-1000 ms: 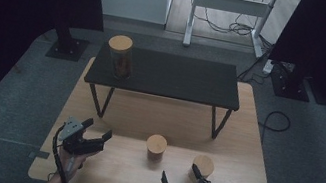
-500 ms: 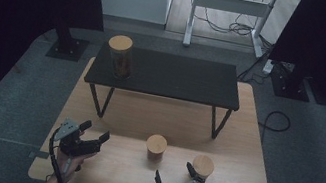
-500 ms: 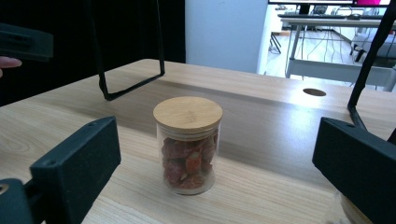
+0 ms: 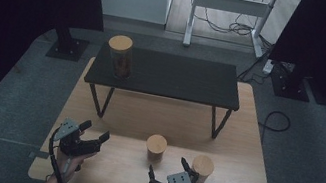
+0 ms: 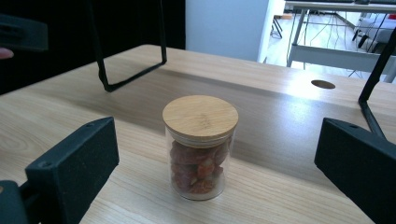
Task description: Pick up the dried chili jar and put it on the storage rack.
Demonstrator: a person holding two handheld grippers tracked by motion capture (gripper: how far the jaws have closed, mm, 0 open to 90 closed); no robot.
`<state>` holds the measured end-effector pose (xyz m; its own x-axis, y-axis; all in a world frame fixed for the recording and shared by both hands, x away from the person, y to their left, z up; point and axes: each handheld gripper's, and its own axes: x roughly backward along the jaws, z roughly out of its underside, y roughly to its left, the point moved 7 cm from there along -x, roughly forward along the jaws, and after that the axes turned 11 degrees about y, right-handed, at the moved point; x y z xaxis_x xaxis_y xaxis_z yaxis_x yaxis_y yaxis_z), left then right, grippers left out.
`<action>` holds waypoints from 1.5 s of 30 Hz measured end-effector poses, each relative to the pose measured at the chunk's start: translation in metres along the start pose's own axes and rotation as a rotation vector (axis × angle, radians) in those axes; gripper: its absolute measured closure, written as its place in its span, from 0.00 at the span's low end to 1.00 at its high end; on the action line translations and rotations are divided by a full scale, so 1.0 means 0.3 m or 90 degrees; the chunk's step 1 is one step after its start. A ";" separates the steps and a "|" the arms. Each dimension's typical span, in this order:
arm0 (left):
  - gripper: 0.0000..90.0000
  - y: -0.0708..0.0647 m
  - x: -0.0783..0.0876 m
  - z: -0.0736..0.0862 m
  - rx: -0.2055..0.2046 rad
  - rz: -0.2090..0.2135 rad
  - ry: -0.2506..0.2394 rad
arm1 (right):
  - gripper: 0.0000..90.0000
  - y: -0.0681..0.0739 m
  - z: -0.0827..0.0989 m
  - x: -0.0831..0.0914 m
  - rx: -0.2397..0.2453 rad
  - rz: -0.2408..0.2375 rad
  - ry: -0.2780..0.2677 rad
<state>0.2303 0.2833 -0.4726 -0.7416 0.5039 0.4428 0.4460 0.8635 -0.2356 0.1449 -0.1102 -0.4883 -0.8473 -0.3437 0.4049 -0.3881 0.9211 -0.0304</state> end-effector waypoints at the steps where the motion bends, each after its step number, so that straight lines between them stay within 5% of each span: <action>1: 0.09 0.000 -0.001 0.001 0.001 0.001 0.001 | 0.00 -0.002 -0.005 -0.007 0.002 -0.003 0.005; 18: 0.10 0.012 -0.010 0.011 0.010 -0.002 0.011 | 0.00 0.033 -0.053 -0.101 0.033 0.007 0.053; 45: 0.10 0.017 -0.017 0.014 0.006 -0.005 0.017 | 0.00 0.070 -0.092 -0.296 0.030 0.035 0.145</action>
<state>0.2342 0.2853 -0.4796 -0.7311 0.4965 0.4680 0.4356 0.8676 -0.2400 0.2221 -0.0550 -0.4996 -0.7662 -0.2382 0.5969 -0.3644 0.9261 -0.0981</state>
